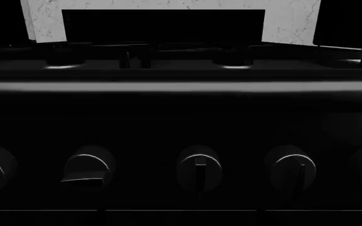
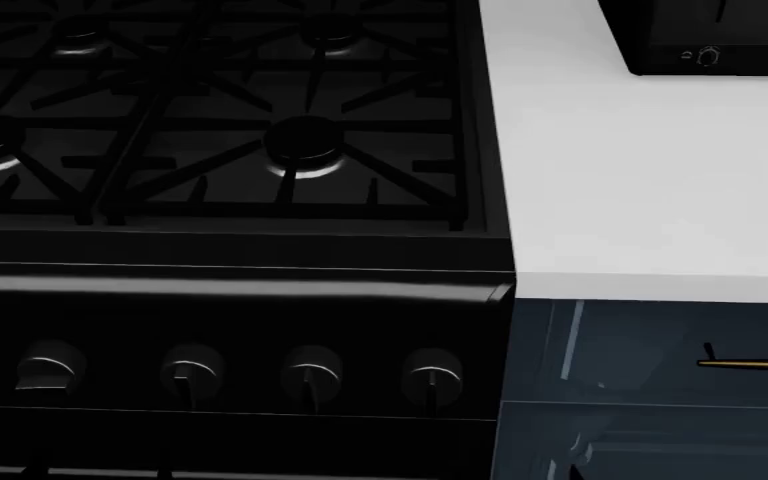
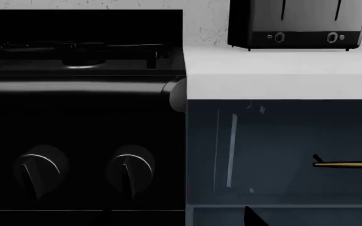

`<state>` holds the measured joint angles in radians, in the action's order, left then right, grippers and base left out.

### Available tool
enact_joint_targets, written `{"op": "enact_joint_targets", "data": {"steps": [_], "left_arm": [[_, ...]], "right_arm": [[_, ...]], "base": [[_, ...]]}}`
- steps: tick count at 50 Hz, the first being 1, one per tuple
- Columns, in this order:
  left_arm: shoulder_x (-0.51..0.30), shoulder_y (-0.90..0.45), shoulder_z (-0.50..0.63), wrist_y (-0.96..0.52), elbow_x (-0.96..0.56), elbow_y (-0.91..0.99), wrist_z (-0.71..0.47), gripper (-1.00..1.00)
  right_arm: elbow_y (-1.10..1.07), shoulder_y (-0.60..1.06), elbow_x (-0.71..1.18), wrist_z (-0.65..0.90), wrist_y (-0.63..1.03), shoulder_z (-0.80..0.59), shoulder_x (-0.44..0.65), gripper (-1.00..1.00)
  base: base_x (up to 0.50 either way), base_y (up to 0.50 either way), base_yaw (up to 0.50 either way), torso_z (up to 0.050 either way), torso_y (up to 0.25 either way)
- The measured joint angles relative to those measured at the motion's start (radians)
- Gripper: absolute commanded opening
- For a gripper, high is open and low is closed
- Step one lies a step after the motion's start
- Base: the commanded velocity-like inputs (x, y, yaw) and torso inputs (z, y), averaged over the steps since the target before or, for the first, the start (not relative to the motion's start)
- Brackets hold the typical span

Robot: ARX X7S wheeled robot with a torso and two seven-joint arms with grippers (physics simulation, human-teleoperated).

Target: Press the stop button on the microwave

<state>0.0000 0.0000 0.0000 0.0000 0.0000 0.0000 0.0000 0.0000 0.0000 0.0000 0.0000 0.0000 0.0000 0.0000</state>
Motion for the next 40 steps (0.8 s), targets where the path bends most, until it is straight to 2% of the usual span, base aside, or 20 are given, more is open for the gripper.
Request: {"op": "enact_joint_targets", "data": {"steps": [20, 40], "left_arm": [[-0.048, 0.003, 0.018, 0.036, -0.026, -0.084, -0.058, 1.0], [-0.102, -0.092, 0.001, 0.214, -0.022, -0.536, -0.132, 1.0]], "right_arm": [[-0.077, 0.019, 0.07, 0.138, 0.067, -0.11, 0.092, 1.0], [-0.329, 0.121, 0.034, 0.203, 0.28, -0.162, 0.136, 1.0]], "base": [[0.0, 0.0, 0.0, 0.0, 0.0], [0.0, 0.0, 0.0, 0.0, 0.0]]}}
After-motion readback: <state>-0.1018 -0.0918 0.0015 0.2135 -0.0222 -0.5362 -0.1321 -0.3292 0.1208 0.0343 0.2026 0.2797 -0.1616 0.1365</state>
